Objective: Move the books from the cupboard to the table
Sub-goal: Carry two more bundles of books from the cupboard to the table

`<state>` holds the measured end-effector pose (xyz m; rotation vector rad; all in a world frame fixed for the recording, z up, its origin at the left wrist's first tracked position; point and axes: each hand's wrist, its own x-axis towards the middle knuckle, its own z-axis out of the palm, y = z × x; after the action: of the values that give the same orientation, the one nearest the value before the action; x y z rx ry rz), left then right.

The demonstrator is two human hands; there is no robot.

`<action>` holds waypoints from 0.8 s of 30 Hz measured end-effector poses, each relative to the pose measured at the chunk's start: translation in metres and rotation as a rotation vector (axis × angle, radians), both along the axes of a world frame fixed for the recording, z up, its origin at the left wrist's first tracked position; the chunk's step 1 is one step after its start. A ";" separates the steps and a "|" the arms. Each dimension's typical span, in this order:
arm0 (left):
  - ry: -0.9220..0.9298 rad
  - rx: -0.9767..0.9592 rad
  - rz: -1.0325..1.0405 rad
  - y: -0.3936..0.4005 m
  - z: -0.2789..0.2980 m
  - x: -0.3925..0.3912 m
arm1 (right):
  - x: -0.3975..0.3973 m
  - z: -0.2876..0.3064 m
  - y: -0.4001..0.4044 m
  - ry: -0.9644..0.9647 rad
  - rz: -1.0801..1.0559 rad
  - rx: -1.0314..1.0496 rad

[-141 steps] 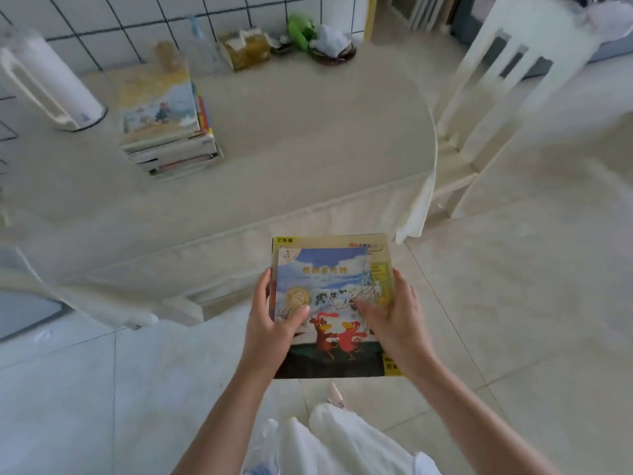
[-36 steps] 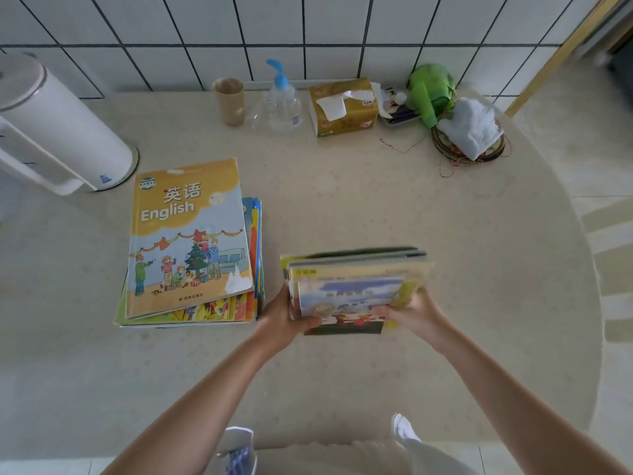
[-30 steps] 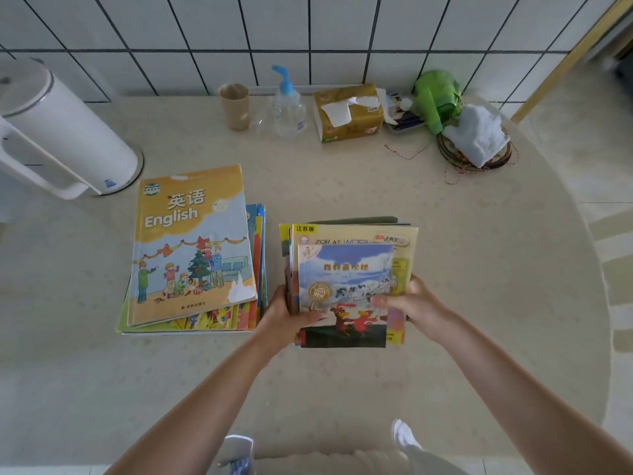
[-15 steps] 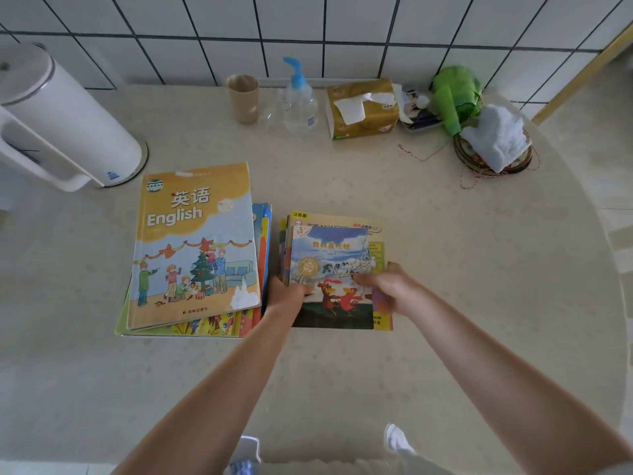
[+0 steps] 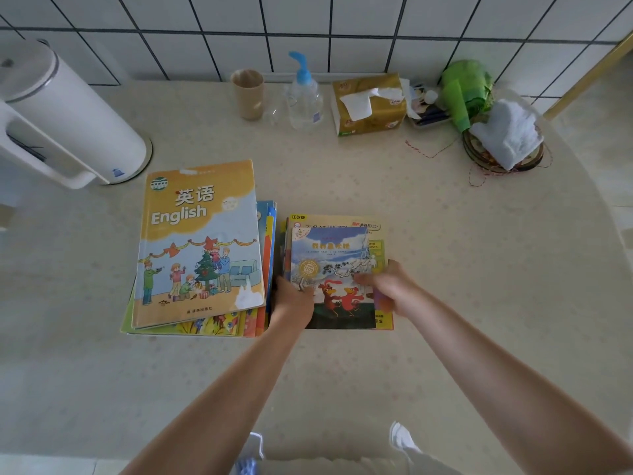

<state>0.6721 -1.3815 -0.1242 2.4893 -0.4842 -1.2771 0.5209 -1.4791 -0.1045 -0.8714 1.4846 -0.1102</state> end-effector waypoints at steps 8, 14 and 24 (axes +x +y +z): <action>-0.054 0.024 -0.126 0.011 0.000 0.001 | 0.001 -0.002 0.005 0.088 0.070 -0.107; -0.194 -0.118 -0.263 0.010 0.015 -0.020 | -0.001 0.013 0.001 0.141 0.141 -0.055; -0.205 -0.330 -0.347 0.019 0.021 -0.017 | 0.002 0.017 0.012 0.167 0.131 -0.116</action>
<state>0.6547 -1.3627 -0.1029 2.3253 -1.1208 -0.9548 0.5225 -1.4668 -0.0876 -1.0908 1.5833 -0.0271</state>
